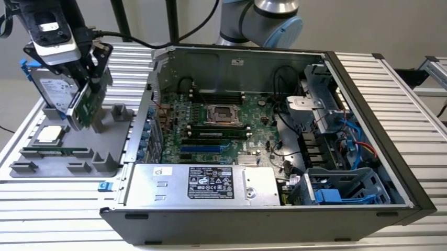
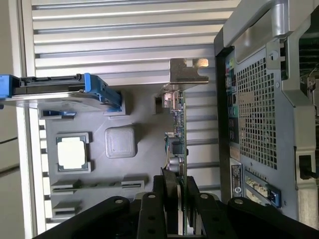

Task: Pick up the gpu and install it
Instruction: 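Pick up the gpu and move the gpu toward the slot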

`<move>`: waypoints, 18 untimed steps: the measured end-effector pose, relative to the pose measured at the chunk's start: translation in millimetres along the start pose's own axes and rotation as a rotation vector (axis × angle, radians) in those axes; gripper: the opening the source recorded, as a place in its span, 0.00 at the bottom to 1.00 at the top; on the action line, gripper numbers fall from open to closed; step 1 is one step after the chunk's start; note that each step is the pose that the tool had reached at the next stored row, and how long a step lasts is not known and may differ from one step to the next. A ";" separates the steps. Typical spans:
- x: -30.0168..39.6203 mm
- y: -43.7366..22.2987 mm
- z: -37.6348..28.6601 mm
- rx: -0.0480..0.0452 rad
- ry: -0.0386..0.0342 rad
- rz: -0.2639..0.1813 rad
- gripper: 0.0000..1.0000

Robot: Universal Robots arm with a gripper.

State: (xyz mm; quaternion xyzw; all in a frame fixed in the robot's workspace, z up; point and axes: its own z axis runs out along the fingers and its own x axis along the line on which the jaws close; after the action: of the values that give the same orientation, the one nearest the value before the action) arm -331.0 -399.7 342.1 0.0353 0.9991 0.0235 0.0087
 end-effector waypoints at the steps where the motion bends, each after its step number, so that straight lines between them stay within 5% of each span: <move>1: 0.0 0.0 -0.7 0.0000 0.0000 0.000 0.00; 18: -0.1 0.6 -11.7 -0.0001 -0.0002 0.000 0.00</move>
State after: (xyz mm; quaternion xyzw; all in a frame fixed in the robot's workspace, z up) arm -331.0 -399.7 353.7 0.0354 0.9991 0.0236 0.0087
